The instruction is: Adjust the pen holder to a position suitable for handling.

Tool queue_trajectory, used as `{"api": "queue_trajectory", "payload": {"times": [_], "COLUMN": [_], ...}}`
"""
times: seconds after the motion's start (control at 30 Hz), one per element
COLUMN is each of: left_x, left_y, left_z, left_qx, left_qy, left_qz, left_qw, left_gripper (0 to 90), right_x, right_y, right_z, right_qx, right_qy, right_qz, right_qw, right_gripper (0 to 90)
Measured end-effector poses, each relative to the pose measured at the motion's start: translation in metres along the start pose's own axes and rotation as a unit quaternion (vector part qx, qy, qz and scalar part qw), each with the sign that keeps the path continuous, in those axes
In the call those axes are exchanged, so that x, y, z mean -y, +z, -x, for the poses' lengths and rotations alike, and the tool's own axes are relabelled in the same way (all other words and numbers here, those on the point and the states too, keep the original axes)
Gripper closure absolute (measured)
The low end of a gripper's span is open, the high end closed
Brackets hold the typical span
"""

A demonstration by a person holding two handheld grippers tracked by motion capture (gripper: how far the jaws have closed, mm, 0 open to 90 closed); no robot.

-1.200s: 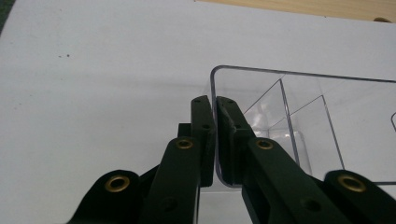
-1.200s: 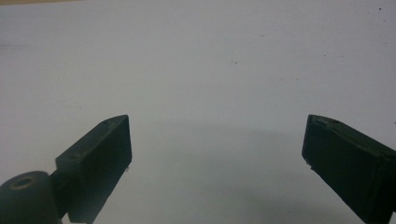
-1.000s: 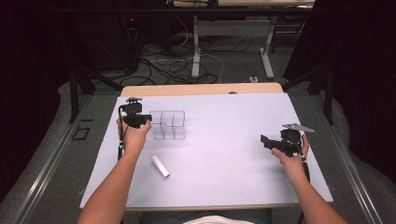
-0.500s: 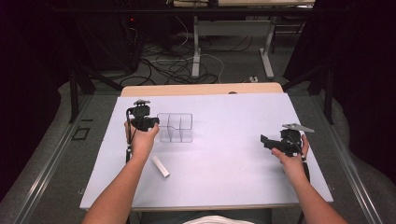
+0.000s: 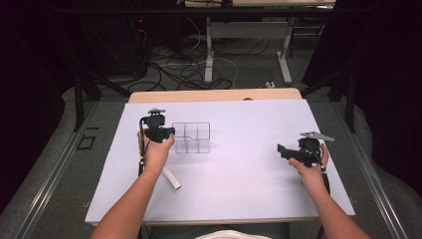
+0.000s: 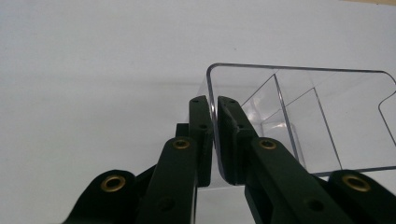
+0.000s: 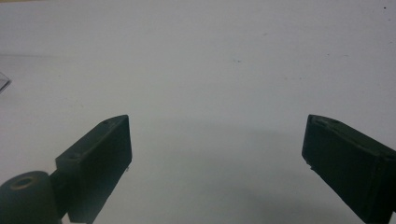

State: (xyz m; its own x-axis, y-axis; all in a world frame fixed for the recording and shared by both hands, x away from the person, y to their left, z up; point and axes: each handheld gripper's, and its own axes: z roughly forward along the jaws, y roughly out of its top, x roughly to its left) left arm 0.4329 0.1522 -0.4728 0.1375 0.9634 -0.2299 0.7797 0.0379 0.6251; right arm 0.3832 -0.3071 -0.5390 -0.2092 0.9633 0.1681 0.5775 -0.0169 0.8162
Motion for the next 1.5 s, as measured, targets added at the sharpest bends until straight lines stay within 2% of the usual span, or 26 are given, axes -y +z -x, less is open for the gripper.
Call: {"api": "queue_trajectory", "payload": {"times": [0.03, 0.23, 0.5, 0.63, 0.83, 1.23, 1.5], "left_x": [0.001, 0.003, 0.005, 0.006, 0.007, 0.009, 0.009], "left_y": [0.001, 0.003, 0.007, 0.008, 0.010, 0.015, 0.018], "left_z": [0.001, 0.011, 0.025, 0.031, 0.036, 0.055, 0.063], "left_qx": [0.003, 0.024, 0.047, 0.058, 0.066, 0.087, 0.091], "left_qy": [-0.001, 0.007, 0.002, 0.006, 0.008, 0.012, 0.015], "left_qz": [0.005, 0.001, 0.001, 0.000, -0.003, -0.006, -0.009], "left_qw": [1.0000, 0.9997, 0.9989, 0.9983, 0.9978, 0.9961, 0.9957], "left_gripper": [84.9, 83.9, 82.6, 81.9, 81.4, 80.5, 80.4], "right_x": [0.000, 0.000, 0.000, 0.001, 0.001, 0.001, 0.001], "right_y": [0.000, 0.001, 0.001, 0.001, 0.002, 0.002, 0.002], "right_z": [0.000, -0.001, -0.002, -0.001, -0.001, -0.001, -0.002], "right_qx": [0.000, -0.001, -0.002, -0.002, -0.003, -0.004, -0.004], "right_qy": [0.003, 0.000, 0.001, 0.000, 0.002, -0.002, 0.000], "right_qz": [-0.001, -0.001, -0.003, -0.003, -0.004, -0.006, -0.007], "right_qw": [1.0000, 1.0000, 1.0000, 1.0000, 1.0000, 1.0000, 1.0000], "right_gripper": [7.7, 7.7, 7.7, 7.7, 7.7, 7.7, 7.7]}}
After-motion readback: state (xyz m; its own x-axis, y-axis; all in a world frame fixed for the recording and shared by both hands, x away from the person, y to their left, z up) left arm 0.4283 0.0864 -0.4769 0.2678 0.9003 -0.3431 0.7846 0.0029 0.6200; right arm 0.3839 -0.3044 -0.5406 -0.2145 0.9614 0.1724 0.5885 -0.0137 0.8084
